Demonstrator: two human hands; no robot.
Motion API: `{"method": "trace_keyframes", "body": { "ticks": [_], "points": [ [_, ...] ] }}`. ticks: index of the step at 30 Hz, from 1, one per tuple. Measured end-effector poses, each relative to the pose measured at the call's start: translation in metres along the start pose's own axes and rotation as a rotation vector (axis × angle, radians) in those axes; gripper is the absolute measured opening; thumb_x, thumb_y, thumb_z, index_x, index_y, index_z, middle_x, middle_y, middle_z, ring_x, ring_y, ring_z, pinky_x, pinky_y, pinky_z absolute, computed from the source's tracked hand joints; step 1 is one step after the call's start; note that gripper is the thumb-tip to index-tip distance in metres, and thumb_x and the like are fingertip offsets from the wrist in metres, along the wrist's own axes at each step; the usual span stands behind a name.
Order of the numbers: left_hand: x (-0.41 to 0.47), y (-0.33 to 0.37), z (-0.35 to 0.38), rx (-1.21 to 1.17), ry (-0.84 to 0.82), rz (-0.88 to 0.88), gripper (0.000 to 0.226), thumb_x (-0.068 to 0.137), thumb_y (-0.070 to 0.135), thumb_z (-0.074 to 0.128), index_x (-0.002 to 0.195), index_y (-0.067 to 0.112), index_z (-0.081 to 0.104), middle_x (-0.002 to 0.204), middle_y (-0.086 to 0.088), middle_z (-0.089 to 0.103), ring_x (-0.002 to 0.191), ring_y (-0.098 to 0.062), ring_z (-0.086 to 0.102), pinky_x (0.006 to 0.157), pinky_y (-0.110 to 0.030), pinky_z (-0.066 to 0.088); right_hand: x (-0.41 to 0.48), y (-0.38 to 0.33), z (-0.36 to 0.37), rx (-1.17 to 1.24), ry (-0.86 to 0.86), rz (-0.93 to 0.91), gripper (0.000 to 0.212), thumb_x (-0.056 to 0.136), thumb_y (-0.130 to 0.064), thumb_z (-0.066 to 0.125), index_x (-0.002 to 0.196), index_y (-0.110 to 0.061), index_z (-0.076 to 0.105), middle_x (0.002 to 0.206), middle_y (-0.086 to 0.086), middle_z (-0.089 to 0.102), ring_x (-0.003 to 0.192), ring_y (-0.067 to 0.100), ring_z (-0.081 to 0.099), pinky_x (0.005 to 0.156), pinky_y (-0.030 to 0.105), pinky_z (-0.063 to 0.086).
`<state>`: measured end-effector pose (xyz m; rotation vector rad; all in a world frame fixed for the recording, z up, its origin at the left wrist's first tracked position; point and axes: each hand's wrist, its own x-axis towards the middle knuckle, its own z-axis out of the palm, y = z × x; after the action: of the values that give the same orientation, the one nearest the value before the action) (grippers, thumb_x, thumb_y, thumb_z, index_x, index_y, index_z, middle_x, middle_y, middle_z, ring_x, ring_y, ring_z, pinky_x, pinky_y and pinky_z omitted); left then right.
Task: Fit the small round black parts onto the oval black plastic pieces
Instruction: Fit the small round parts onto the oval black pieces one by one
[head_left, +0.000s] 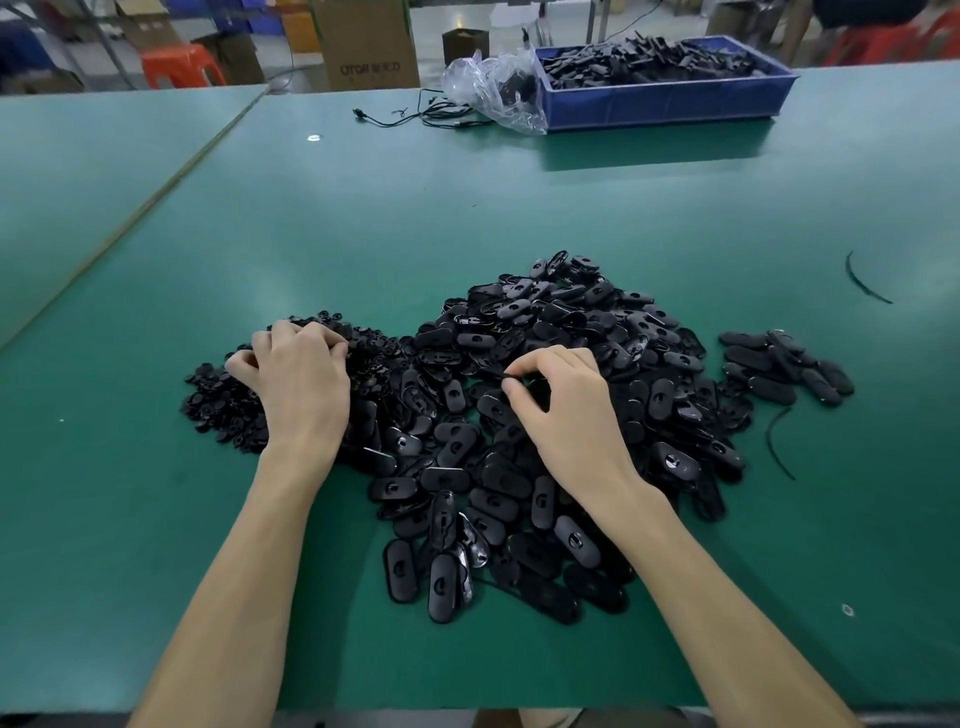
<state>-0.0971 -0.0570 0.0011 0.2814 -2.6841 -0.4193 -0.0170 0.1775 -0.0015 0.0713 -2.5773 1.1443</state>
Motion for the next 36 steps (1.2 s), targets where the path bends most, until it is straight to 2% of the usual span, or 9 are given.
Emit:
{"method": "trace_keyframes", "body": {
  "ticks": [3,6,9,11,14,19,25,31,36],
  "points": [
    [0.0,0.0,0.0,-0.023,0.044,0.001,0.019,0.105,0.026,0.058,0.105,0.014,0.072,0.111,-0.013,0.061,0.115,-0.033,0.047,0.101,-0.05,0.025,0.0,-0.001,-0.001,0.034,0.01,0.012,0.006,0.1,-0.014,0.068,0.104,-0.016,0.073,0.102,-0.01,0.067,0.113,0.008,0.049,0.094,-0.001,0.029],
    [-0.005,0.01,-0.004,-0.255,0.085,0.064,0.015,0.106,0.025,0.055,0.105,0.014,0.066,0.106,-0.005,0.062,0.105,-0.024,0.053,0.099,-0.041,0.029,0.0,-0.003,-0.002,0.125,0.046,0.049,0.006,0.1,-0.017,0.069,0.102,-0.021,0.072,0.094,-0.02,0.063,0.109,0.007,0.055,0.088,0.002,0.037],
    [-0.016,0.031,-0.009,-0.646,-0.052,0.113,0.006,0.106,0.021,0.056,0.103,0.019,0.061,0.096,0.001,0.069,0.085,-0.013,0.064,0.085,-0.028,0.053,0.0,-0.004,-0.001,0.21,0.082,0.094,0.011,0.101,-0.02,0.069,0.11,-0.025,0.07,0.091,-0.017,0.064,0.104,0.008,0.059,0.084,0.005,0.041],
    [-0.025,0.044,-0.01,-0.803,-0.158,0.114,0.008,0.106,0.019,0.056,0.101,0.017,0.062,0.084,0.002,0.071,0.072,-0.008,0.067,0.073,-0.022,0.054,0.001,-0.003,-0.002,0.249,0.091,0.109,0.016,0.101,-0.021,0.068,0.117,-0.026,0.068,0.09,-0.013,0.068,0.103,0.01,0.06,0.083,0.009,0.043],
    [-0.034,0.056,-0.008,-0.96,-0.277,0.109,0.01,0.104,0.014,0.056,0.096,0.012,0.062,0.07,0.002,0.07,0.062,-0.008,0.063,0.066,-0.018,0.049,0.002,-0.003,-0.003,0.286,0.112,0.128,0.015,0.101,-0.02,0.068,0.114,-0.028,0.069,0.091,-0.014,0.07,0.102,0.014,0.063,0.087,0.023,0.051],
    [-0.039,0.059,-0.008,-1.054,-0.372,0.111,0.011,0.102,0.01,0.059,0.092,0.01,0.064,0.07,-0.004,0.071,0.057,-0.011,0.063,0.061,-0.017,0.049,0.003,-0.005,-0.003,0.305,0.123,0.137,0.015,0.1,-0.018,0.069,0.11,-0.028,0.071,0.093,-0.013,0.071,0.102,0.014,0.065,0.09,0.031,0.054],
    [-0.039,0.057,-0.013,-1.193,-0.41,0.134,0.009,0.102,0.011,0.061,0.095,0.01,0.065,0.089,-0.006,0.076,0.061,-0.016,0.067,0.059,-0.019,0.051,0.001,-0.006,-0.006,0.322,0.124,0.137,0.017,0.099,-0.016,0.069,0.112,-0.027,0.072,0.096,-0.013,0.072,0.1,0.009,0.066,0.093,0.028,0.054],
    [-0.039,0.057,-0.009,-1.263,-0.487,0.105,0.011,0.103,0.014,0.063,0.102,0.01,0.073,0.085,-0.001,0.075,0.061,-0.013,0.061,0.059,-0.021,0.051,0.001,-0.007,-0.006,0.319,0.132,0.13,0.017,0.099,-0.016,0.07,0.113,-0.025,0.073,0.097,-0.012,0.072,0.096,0.005,0.067,0.091,0.022,0.054],
    [-0.04,0.058,-0.008,-1.285,-0.522,0.121,0.014,0.102,0.011,0.064,0.106,0.011,0.077,0.089,-0.006,0.076,0.069,-0.013,0.062,0.06,-0.022,0.053,0.001,-0.008,-0.007,0.314,0.133,0.129,0.016,0.099,-0.016,0.07,0.113,-0.024,0.073,0.096,-0.011,0.072,0.095,0.006,0.066,0.09,0.023,0.054]
  ]
}}
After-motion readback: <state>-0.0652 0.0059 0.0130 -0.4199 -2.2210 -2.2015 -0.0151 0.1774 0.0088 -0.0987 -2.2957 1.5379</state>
